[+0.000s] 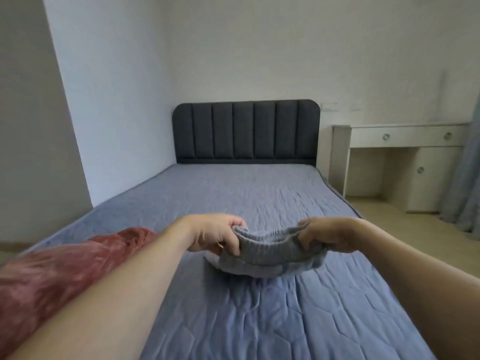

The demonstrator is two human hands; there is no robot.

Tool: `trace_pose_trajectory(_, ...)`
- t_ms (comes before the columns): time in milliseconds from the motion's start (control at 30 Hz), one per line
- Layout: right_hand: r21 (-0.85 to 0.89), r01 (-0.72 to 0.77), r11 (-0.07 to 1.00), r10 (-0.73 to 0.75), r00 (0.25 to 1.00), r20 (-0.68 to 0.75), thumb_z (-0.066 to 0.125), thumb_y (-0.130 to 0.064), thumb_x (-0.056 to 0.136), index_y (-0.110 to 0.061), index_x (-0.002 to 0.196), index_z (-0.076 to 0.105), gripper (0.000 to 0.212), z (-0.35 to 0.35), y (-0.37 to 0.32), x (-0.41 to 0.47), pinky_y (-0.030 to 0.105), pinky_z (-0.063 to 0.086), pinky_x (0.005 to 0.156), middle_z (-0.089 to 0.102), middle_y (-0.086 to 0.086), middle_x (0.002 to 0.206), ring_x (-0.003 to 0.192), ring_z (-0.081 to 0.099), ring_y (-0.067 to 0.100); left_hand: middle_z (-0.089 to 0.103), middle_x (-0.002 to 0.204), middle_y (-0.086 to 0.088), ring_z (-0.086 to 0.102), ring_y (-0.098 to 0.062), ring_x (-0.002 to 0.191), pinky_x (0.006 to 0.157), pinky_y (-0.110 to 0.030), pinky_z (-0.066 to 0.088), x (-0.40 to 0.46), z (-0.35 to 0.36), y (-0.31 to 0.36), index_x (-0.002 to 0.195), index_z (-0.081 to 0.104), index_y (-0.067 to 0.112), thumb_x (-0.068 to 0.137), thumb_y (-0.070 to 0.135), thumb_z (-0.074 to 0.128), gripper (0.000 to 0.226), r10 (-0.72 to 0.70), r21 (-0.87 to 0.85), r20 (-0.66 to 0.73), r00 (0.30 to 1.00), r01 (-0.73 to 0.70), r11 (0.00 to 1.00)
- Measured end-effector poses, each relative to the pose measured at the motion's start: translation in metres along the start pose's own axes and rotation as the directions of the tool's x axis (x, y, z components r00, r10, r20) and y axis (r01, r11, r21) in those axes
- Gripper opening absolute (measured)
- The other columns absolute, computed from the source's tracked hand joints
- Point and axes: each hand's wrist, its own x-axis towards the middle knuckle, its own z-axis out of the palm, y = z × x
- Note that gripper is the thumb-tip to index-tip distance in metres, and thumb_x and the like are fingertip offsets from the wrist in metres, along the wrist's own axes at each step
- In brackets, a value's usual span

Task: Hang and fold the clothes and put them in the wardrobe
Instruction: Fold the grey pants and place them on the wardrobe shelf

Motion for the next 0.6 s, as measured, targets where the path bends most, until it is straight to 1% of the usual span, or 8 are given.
trace_pose_trajectory(67,-0.199,-0.22,0.955,0.268,0.928,0.258,0.057,-0.002,0.071,-0.005,0.099,0.061,0.029,0.038,0.048,-0.004,0.028,0.045,0.074,0.062,0.018,0.104,0.09,0.058,0.027,0.064,0.086,-0.001,0.062,-0.014,0.075,0.052,-0.024,0.053,0.007,0.059,-0.045,0.102,0.059,0.018,0.082,-0.018,0.052,0.041,-0.216,0.032,0.312,0.925,0.217,0.976)
trace_pose_trajectory(133,-0.364,-0.319,0.875,0.443,0.831,0.336,0.059,-0.004,0.078,-0.006,0.102,0.063,0.024,0.075,0.084,-0.008,0.024,0.046,0.081,0.062,0.014,0.109,0.092,0.06,0.023,0.069,0.082,0.002,0.066,-0.016,0.074,0.051,-0.027,0.057,0.016,0.112,-0.084,0.092,0.059,0.023,0.084,-0.018,0.046,0.044,-0.323,0.079,0.531,0.783,0.333,0.939)
trace_pose_trajectory(200,-0.436,-0.349,0.829,0.517,0.776,0.362,0.059,-0.005,0.082,-0.003,0.119,0.059,0.037,0.106,0.111,-0.008,0.03,0.045,0.098,0.056,0.015,0.13,0.113,0.058,0.029,0.072,0.077,0.008,0.068,-0.012,0.066,0.048,-0.028,0.055,0.023,0.151,-0.112,0.09,0.062,0.025,0.084,-0.018,0.044,0.047,-0.382,0.12,0.615,0.69,0.397,0.91)
trace_pose_trajectory(233,-0.433,-0.358,0.827,0.526,0.764,0.373,0.059,-0.006,0.082,-0.002,0.124,0.057,0.042,0.117,0.121,-0.009,0.034,0.042,0.105,0.051,0.016,0.137,0.122,0.053,0.031,0.073,0.077,0.008,0.068,-0.011,0.066,0.047,-0.027,0.055,0.025,0.162,-0.123,0.089,0.066,0.026,0.084,-0.018,0.043,0.05,-0.398,0.13,0.636,0.661,0.416,0.9)
trace_pose_trajectory(300,-0.38,-0.357,0.853,0.496,0.781,0.38,0.061,-0.007,0.08,-0.005,0.122,0.058,0.042,0.128,0.135,-0.012,0.034,0.043,0.102,0.05,0.017,0.139,0.125,0.051,0.032,0.073,0.077,0.007,0.068,-0.009,0.063,0.044,-0.024,0.054,0.025,0.17,-0.134,0.083,0.074,0.027,0.085,-0.016,0.04,0.055,-0.406,0.136,0.666,0.626,0.432,0.891)
trace_pose_trajectory(400,-0.203,-0.306,0.93,0.363,0.849,0.384,0.064,-0.006,0.078,-0.01,0.099,0.065,0.022,0.127,0.151,-0.017,0.027,0.05,0.076,0.065,0.011,0.107,0.094,0.062,0.024,0.074,0.082,0.003,0.07,-0.011,0.067,0.046,-0.026,0.056,0.027,0.165,-0.138,0.091,0.072,0.025,0.087,-0.013,0.038,0.051,-0.393,0.115,0.684,0.615,0.441,0.89)
trace_pose_trajectory(500,0.021,-0.311,0.95,0.268,0.849,0.455,0.061,0.002,0.083,-0.005,0.102,0.067,0.021,0.119,0.158,-0.017,0.033,0.052,0.093,0.07,0.013,0.105,0.097,0.065,0.024,0.074,0.086,0.001,0.07,-0.014,0.07,0.048,-0.027,0.056,0.034,0.161,-0.134,0.096,0.067,0.023,0.085,-0.013,0.039,0.047,-0.408,0.102,0.677,0.613,0.471,0.876)
trace_pose_trajectory(600,0.118,-0.267,0.957,0.19,0.877,0.441,0.062,0.006,0.083,-0.005,0.097,0.067,0.018,0.108,0.157,-0.008,0.034,0.056,0.089,0.072,0.014,0.101,0.095,0.068,0.025,0.073,0.089,-0.001,0.07,-0.016,0.071,0.049,-0.027,0.057,0.036,0.153,-0.131,0.104,0.064,0.021,0.079,-0.01,0.037,0.048,-0.386,0.021,0.664,0.64,0.5,0.866)
